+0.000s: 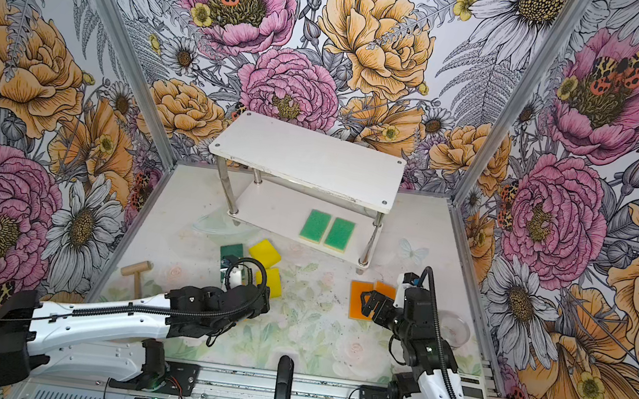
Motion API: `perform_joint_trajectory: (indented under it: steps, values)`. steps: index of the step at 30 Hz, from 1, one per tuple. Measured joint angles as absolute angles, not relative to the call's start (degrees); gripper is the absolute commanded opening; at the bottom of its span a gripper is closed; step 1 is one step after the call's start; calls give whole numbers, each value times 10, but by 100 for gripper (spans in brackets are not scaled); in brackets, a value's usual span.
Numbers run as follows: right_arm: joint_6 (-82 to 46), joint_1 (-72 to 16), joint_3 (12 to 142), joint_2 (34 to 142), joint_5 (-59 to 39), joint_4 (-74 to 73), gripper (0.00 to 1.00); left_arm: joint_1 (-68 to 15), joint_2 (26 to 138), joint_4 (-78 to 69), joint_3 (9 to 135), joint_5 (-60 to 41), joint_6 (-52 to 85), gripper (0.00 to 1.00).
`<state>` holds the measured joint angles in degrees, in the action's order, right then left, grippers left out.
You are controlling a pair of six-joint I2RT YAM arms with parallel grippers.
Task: Place and organize the cleaning sponges onto the shelf
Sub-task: 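Lift the left gripper and move it over the orange sponge on the table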
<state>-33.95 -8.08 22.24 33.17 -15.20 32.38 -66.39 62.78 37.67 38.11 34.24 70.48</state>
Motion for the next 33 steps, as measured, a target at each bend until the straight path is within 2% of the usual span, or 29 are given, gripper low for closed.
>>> perform_joint_trajectory:
  steps: [8,15,33]
  values:
    - [-338,-81,222,338,-152,324,100,-678,658,447,370,343,842,99]
    - [-338,-81,223,338,-152,324,100,-678,699,479,367,343,909,99]
    - [-338,-81,225,346,-146,324,100,-658,737,484,356,343,915,99]
